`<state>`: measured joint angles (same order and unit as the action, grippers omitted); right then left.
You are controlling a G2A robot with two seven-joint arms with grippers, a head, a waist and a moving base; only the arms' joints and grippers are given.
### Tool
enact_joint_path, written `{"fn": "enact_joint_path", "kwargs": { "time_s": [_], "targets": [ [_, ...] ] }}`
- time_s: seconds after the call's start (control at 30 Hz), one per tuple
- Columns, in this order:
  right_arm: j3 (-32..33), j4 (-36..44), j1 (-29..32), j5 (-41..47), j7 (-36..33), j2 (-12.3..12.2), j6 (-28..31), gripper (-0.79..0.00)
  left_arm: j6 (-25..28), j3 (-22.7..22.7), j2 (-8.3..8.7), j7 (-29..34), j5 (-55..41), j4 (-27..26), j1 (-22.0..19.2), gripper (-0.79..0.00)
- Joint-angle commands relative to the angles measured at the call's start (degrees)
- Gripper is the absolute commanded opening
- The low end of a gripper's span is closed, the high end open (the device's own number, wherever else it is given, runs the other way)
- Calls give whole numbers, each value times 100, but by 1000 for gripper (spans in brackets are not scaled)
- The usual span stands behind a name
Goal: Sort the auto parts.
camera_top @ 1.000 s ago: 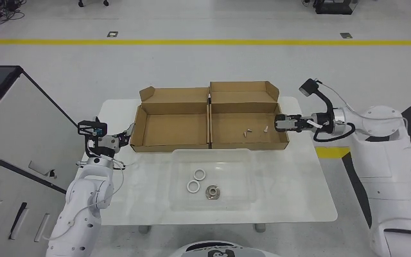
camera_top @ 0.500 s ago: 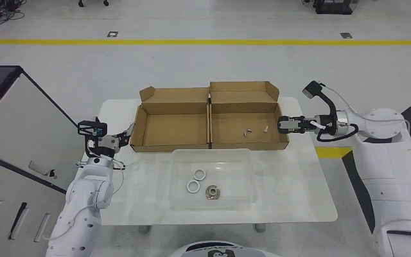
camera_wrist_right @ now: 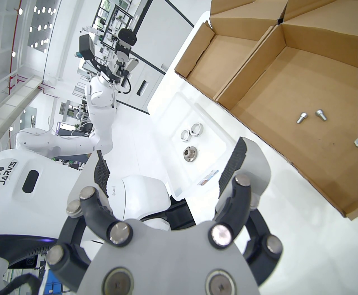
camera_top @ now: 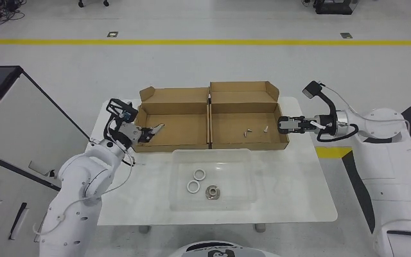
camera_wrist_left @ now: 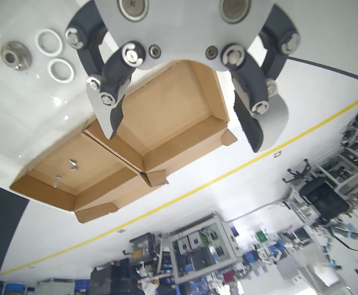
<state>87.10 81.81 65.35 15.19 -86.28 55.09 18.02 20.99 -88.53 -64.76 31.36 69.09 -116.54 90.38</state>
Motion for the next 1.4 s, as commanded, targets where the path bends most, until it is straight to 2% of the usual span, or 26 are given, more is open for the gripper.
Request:
{"fn": "enact_joint_path", "kwargs": {
  "time_s": [0.0,0.07,0.3,0.37,0.6,0.73,0.87,0.93,1.1,1.37],
  "targets": [
    [0,1,0,0,0,0,0,0,-3,185,-5,1066,-526,-66,-322,0],
    [0,1,0,0,0,0,0,0,33,417,-4,1836,-776,-146,-621,0],
    [0,1,0,0,0,0,0,0,-237,1292,-29,3664,-1117,-360,-1497,0],
    [0,1,0,0,0,0,0,0,-298,1516,-44,3957,-1161,-363,-1732,0],
    [0,1,0,0,0,0,0,0,97,2347,-83,5026,-1544,-201,-2519,0],
    [0,1,0,0,0,0,0,0,-152,3013,-68,5346,-1745,20,-3035,0],
    [0,1,0,0,0,0,0,0,-470,3590,-27,5664,-2338,220,-3478,0],
    [0,1,0,0,0,0,0,0,-471,3819,4,5664,-2576,361,-3630,0],
    [0,1,0,0,0,0,0,0,-526,4345,69,5664,-2944,521,-3851,0],
    [0,1,0,0,0,0,0,0,-589,4901,59,5655,-3289,722,-4079,0]
  ]
}}
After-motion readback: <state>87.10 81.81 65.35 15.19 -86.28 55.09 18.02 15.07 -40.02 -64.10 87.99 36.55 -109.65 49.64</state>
